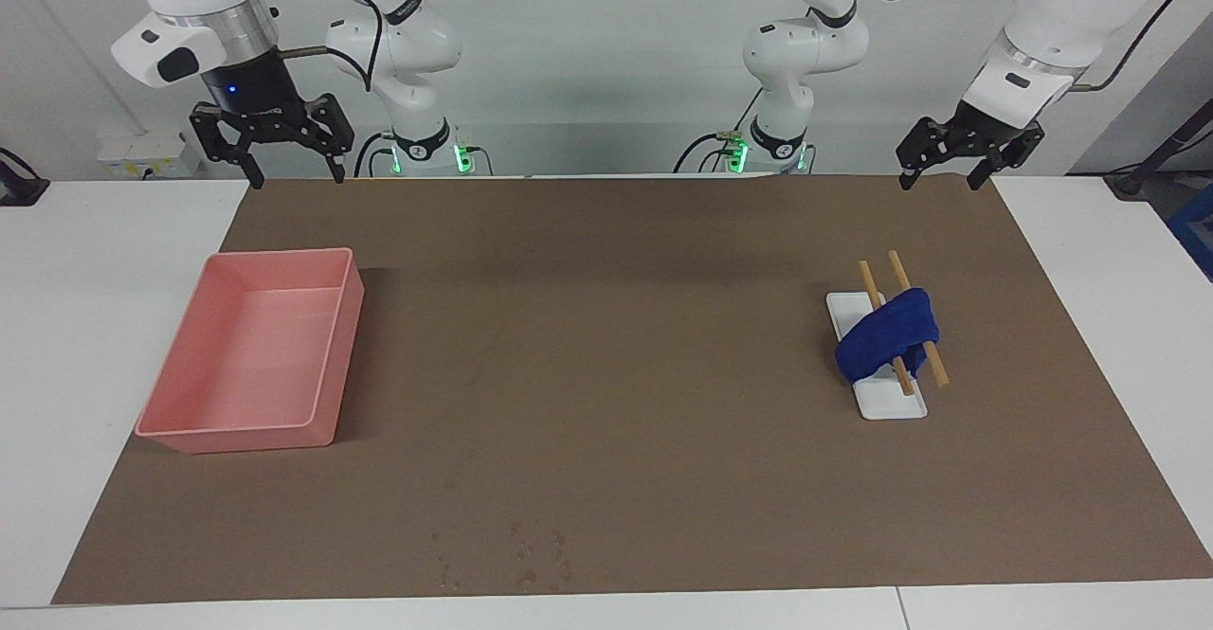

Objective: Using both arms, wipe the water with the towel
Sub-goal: 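Grasp the blue towel on the white tray with the left gripper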

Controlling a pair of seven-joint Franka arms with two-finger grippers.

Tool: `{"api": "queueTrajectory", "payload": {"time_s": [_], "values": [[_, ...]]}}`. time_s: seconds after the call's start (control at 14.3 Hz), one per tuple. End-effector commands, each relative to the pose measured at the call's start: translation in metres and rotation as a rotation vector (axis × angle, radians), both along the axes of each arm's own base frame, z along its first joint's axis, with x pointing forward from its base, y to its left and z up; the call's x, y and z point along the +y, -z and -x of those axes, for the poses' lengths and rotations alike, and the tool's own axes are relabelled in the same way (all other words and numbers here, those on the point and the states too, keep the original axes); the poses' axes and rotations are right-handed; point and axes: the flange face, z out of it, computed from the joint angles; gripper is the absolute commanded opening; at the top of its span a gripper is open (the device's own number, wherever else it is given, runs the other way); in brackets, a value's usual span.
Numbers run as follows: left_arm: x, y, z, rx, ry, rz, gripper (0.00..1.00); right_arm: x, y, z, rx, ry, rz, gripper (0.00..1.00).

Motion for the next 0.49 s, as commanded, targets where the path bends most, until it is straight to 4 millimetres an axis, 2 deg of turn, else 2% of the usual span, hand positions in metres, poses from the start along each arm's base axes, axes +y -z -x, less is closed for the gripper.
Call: {"api": "queueTrajectory", "payload": {"time_s": [0.0,0.42], "values": [[-0.003,-0.004,0.002,-0.023,0.005,0.013,1.0,-0.002,0.0,0.006,0.011,-0.027,0.002,1.0],[0.002,0.007,0.004,-0.052,-0.005,0.004,1.0,0.0,0.0,0.008,0.016,-0.028,0.001,1.0]]}}
